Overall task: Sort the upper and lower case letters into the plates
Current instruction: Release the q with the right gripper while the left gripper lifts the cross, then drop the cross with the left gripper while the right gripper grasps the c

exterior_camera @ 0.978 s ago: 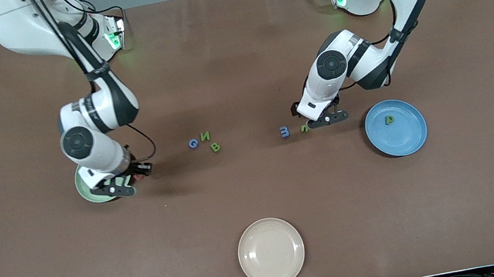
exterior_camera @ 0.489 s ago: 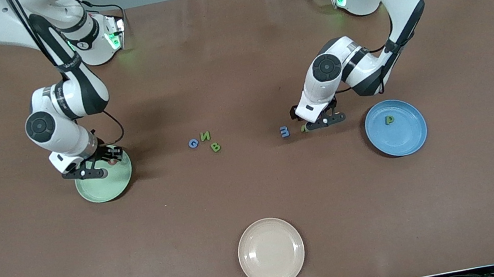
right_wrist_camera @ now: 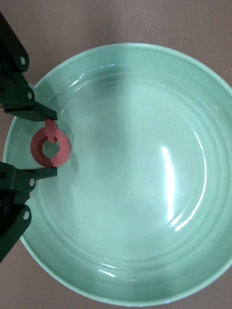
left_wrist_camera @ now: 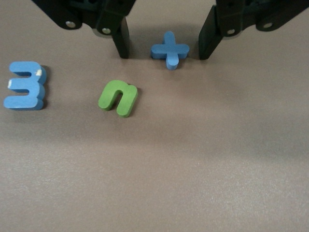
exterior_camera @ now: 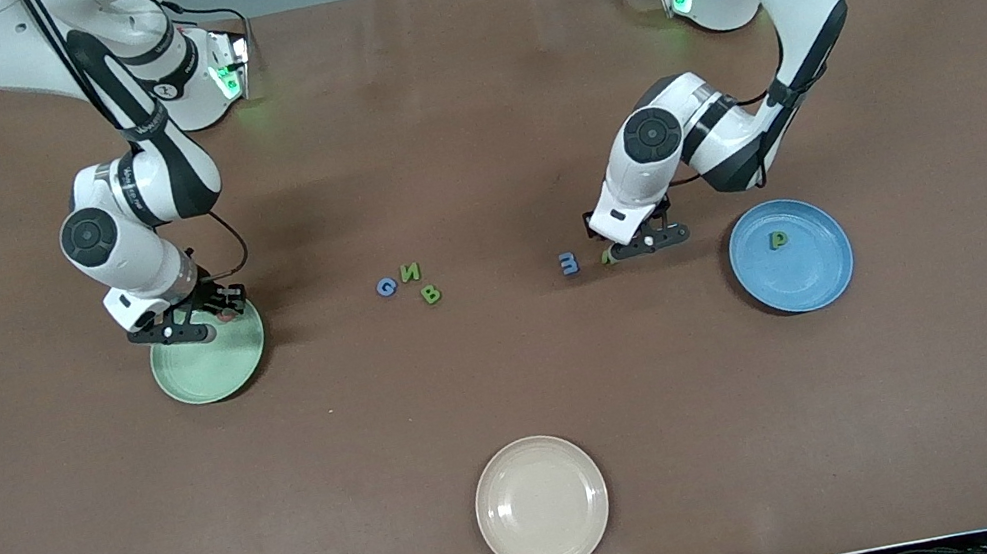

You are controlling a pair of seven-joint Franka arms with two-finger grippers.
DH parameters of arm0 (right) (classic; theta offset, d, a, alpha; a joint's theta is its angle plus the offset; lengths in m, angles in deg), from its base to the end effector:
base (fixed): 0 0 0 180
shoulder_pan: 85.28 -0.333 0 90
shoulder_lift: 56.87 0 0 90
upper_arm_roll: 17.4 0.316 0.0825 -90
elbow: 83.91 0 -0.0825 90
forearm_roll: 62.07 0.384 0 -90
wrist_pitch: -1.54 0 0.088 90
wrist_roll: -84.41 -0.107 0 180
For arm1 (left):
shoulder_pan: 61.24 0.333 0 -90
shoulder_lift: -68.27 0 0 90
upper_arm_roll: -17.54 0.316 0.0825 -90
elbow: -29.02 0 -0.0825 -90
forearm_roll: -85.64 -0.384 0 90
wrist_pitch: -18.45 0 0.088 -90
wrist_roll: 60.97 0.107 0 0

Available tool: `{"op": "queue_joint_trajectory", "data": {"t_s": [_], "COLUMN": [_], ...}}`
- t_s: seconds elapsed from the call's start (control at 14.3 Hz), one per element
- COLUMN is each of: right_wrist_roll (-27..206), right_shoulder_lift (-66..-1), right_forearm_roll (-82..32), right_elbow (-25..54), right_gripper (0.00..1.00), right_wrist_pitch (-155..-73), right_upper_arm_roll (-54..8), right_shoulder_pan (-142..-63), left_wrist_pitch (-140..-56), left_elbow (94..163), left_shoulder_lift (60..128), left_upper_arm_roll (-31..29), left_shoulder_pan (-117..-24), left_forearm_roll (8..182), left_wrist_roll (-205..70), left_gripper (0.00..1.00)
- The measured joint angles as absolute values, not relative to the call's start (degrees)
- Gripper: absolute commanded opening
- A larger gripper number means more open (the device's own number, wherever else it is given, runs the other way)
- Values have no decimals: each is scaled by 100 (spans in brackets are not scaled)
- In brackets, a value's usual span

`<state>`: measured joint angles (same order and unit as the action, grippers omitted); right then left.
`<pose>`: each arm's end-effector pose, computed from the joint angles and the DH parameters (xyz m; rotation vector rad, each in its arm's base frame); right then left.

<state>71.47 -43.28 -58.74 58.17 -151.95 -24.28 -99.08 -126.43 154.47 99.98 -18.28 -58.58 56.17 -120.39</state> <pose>0.4689 0.0528 0.1955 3.1225 -0.2420 -0.0541 0.4455 -0.3121 0.1701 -3.1282 -0.1277 0.0998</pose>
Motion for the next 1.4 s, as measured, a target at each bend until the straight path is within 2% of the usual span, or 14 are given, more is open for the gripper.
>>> {"op": "queue_joint_trajectory", "data": {"t_s": [0.14, 0.21, 0.28, 0.35, 0.42, 0.77, 1.12, 1.4], "right_wrist_roll": [7149, 7150, 7151, 7151, 7151, 7150, 6491, 4868], "right_shoulder_lift": [-4317, -4305, -4289, -4272, -4263, -4263, -4280, -4194], "right_forearm_roll": [-5874, -5874, -5874, -5874, -5874, -5872, -5835, -5712], "right_elbow": [5818, 5819, 5819, 5818, 5816, 5540, 4530, 4450], "right_gripper": [6, 12, 29, 75, 100, 100, 100, 100], "right_wrist_pitch": [-15195, -15195, -15195, -15198, -15206, -15153, -13761, -14037], "right_upper_arm_roll": [-2429, -2429, -2429, -2429, -2428, -2408, -2284, -2215], "right_shoulder_pan": [-9817, -9777, -9751, -9736, -9730, -9727, -9890, -10867], "left_wrist_pitch": [-12645, -12645, -12644, -12643, -12642, -12639, -12576, -12357], "left_elbow": [15442, 15442, 15440, 15441, 15441, 15445, 15415, 15348], "left_shoulder_lift": [9989, 9989, 9982, 9977, 9976, 9946, 9895, 9518], "left_upper_arm_roll": [-1838, -1839, -1838, -1840, -1841, -1852, -1815, -1821], "left_shoulder_pan": [-5858, -5858, -5853, -5842, -5842, -5830, -5678, -5072], "left_forearm_roll": [5496, 5492, 5485, 5477, 5477, 5472, 5397, 5336], "left_wrist_roll": [-12096, -12101, -12102, -12102, -12102, -12111, -12177, -11638], "left_gripper": [42, 38, 35, 31, 30, 13, 12, 10]}}
